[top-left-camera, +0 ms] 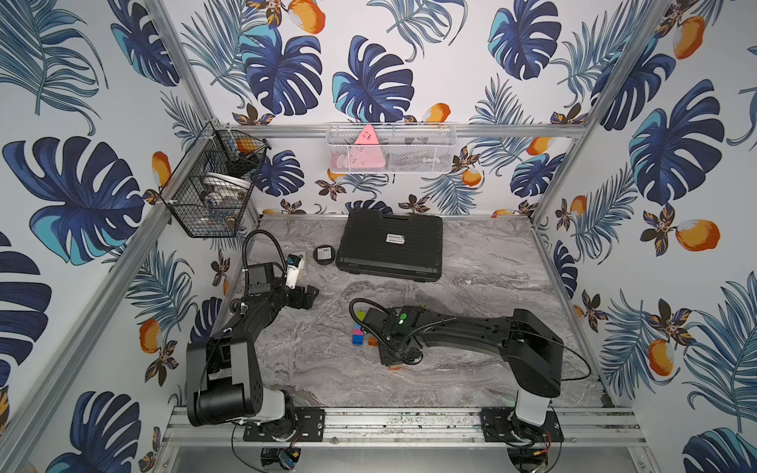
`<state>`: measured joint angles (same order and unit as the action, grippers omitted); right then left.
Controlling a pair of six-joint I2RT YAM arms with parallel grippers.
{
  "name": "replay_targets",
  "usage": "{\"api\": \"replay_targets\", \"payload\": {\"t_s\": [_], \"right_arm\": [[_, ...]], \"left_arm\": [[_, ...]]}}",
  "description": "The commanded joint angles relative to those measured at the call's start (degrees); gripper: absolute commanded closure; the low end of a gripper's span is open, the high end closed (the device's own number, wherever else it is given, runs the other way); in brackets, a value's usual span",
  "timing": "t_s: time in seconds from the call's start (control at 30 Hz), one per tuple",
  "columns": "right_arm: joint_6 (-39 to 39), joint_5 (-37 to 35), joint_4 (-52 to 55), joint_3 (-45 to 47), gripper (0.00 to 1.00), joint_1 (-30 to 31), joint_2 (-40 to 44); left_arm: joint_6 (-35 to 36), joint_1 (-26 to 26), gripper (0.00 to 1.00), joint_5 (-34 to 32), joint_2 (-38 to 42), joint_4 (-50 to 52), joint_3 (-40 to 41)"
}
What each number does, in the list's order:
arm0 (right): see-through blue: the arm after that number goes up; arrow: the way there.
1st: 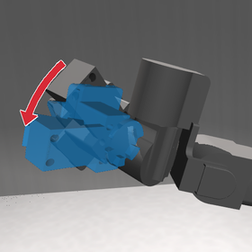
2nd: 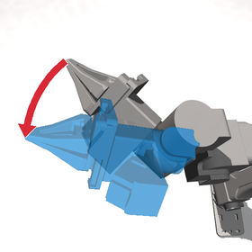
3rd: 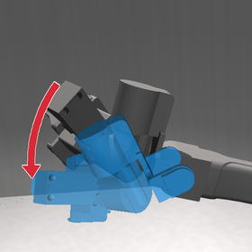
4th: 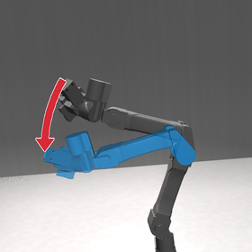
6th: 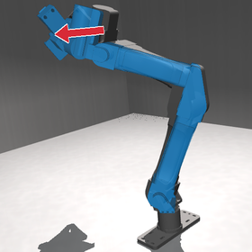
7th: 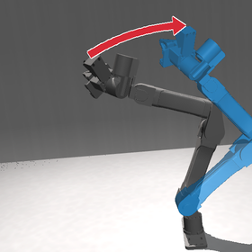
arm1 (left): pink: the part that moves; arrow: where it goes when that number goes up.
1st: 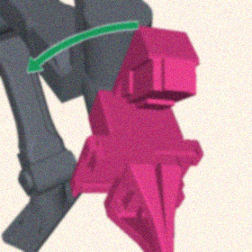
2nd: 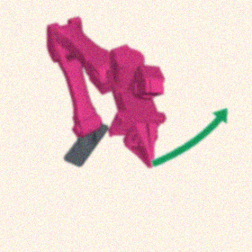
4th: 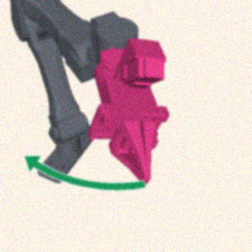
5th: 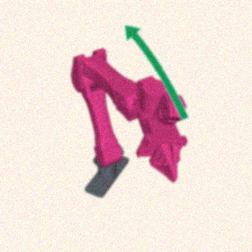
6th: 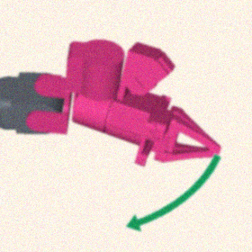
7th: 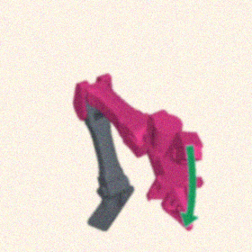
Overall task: Assemble the letter h with lego
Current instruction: Assemble the lego brick with the lego brick.
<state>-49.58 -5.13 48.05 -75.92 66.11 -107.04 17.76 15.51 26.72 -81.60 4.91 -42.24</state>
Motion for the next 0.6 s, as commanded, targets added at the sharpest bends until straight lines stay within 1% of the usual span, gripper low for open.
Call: {"api": "replay_targets", "payload": {"t_s": [0.0,0.07,0.17,0.33,0.57], "right_arm": [[-1.8,-0.1,-0.2,0.9,0.73,0.5,-1.8],[-2.6,-0.3,0.1,0.7,0.73,0.7,-2.1],[-5.7,-2.2,1.4,0.7,0.73,0.7,-2.4],[-9.6,-2.2,2.8,-0.8,0.73,0.6,-3.1],[-10.3,-1.9,6.3,-4.8,0.74,0.6,-6.9]], "left_arm": [[-0.7,0.2,0.05,0.6,0.3,-1.2,0.1],[-0.7,0.3,0.05,0.7,0.4,-1.3,0.2],[-0.7,0.4,0.05,0.8,0.4,-1.2,0.1],[-0.7,0.6,0.05,1.1,0.4,-1.3,0.2],[-0.9,1.3,0.04,2.0,0.7,-1.6,0.5]]}}
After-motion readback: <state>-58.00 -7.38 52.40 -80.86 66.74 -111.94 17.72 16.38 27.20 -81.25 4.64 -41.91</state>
